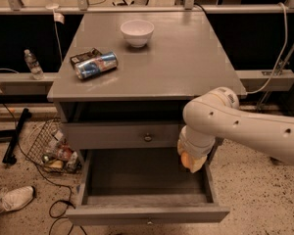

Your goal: Place orange into middle drawer

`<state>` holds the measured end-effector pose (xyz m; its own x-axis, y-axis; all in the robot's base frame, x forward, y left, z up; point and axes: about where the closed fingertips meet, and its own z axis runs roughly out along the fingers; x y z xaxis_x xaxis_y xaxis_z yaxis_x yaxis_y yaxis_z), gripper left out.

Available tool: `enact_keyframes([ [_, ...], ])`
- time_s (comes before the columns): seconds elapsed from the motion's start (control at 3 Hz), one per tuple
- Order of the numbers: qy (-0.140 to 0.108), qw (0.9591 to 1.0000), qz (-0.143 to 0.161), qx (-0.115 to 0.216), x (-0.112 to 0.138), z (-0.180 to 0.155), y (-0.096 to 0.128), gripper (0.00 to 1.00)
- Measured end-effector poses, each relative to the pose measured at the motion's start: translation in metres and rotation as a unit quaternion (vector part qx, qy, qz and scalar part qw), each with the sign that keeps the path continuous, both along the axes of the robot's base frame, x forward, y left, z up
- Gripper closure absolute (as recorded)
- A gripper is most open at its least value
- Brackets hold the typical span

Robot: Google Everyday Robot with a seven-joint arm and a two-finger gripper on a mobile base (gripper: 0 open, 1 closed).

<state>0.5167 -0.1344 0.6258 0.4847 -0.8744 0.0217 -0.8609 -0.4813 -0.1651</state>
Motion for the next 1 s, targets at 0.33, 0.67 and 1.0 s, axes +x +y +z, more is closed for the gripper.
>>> enact_keyframes([
  [0.33,-0.005,0.9992,0.04,-0.001,-0.0087,-0.0475,0.008,1.0],
  [0.67,-0.005,0.9992,0.04,-0.001,-0.0087,-0.0476,0.008,1.0],
  [1.0,-0.006,0.9988,0.049,0.0,-0.0072,-0.0557,0.0087,1.0],
])
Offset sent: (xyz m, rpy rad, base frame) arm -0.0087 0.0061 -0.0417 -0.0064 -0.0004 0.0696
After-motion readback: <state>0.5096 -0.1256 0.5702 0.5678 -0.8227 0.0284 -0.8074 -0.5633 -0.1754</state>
